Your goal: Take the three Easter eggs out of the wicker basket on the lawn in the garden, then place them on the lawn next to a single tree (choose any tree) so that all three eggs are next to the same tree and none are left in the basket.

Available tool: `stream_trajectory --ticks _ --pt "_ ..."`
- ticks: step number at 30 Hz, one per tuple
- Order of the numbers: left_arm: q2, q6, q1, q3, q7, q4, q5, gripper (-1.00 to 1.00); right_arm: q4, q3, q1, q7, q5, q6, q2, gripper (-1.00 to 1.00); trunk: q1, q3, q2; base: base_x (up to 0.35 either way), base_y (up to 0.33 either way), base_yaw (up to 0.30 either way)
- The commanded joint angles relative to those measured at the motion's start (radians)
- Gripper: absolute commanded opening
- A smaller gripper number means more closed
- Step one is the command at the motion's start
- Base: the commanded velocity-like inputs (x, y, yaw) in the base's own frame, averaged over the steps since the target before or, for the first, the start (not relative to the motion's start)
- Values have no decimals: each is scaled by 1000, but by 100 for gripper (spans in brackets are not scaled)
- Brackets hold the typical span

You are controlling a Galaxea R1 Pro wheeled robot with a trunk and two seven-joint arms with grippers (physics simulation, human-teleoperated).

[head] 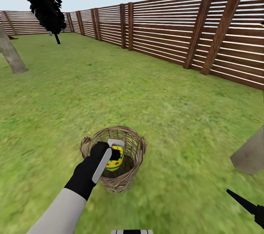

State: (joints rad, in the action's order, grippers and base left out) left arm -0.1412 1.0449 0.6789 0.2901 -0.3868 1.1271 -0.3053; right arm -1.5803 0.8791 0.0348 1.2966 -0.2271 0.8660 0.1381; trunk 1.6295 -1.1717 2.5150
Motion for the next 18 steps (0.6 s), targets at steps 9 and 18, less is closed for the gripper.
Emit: stream_trajectory --ticks 9,18 --pt "0 2 -4 3 -12 94 -6 -100 0 0 0 0 -5 7 -1 100 -4 34 -2 -52 0 0" --pt "1 2 -14 4 -16 321 2 -100 0 1 0 1 -5 7 -2 100 -8 69 -4 0 0 0"
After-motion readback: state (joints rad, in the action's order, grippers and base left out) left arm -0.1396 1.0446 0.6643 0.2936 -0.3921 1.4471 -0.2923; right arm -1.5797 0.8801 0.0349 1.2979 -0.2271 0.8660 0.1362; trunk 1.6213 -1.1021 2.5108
